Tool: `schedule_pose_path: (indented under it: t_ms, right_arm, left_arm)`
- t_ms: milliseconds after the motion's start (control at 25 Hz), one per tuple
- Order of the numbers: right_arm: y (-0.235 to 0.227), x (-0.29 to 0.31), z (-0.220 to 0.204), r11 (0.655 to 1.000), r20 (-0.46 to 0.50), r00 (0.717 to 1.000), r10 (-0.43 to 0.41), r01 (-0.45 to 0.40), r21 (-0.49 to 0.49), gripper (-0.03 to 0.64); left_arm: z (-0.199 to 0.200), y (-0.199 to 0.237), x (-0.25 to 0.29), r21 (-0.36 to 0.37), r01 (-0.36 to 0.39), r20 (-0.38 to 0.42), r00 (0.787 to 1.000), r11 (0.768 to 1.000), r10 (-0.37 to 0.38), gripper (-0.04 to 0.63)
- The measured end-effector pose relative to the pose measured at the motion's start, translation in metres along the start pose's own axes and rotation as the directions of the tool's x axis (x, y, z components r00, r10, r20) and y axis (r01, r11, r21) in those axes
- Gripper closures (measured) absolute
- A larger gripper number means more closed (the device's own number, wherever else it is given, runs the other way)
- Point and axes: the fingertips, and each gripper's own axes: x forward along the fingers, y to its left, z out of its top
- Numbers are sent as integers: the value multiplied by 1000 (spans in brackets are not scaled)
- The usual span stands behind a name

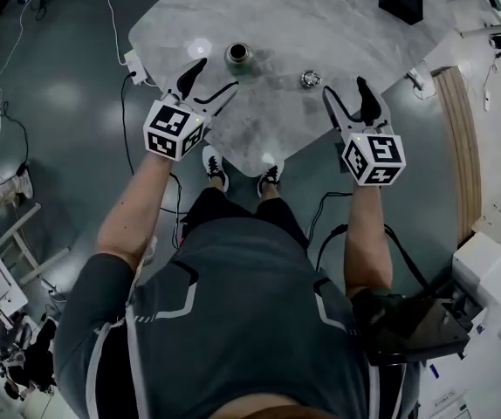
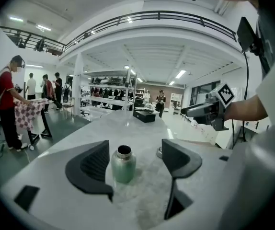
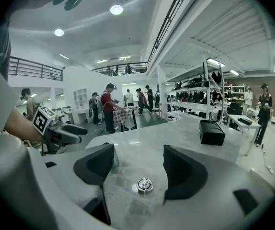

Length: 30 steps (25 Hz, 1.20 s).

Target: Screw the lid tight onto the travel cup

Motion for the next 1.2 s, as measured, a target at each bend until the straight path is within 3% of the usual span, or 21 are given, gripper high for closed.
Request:
schedule_pose_path:
  t_ms: [280, 560, 800, 1000, 1200]
  right_arm:
    - [-7, 27, -54, 999, -68, 998, -5, 8, 36, 301]
    - [-18, 55, -108, 998, -141, 990, -25, 34, 62, 299]
    - [-18, 80, -145, 997, -201, 979, -28, 42, 64, 299]
    - [-19, 95, -164, 997, -232, 972, -26, 42, 64, 299]
    - [-20, 105, -170, 997, -247, 969, -21, 37, 61, 299]
  left_arm:
    - [-43, 10, 26, -17, 13, -53, 998, 1000, -14, 188]
    - [-73, 28, 52, -19, -81, -64, 995, 996, 80, 184]
    - [-93, 33, 90, -29, -79, -94, 993, 996, 76, 186]
    - [-105, 43, 110, 2, -102, -125, 987, 995, 101, 185]
    - [-113, 41, 129, 39, -67, -148, 986, 997, 72, 184]
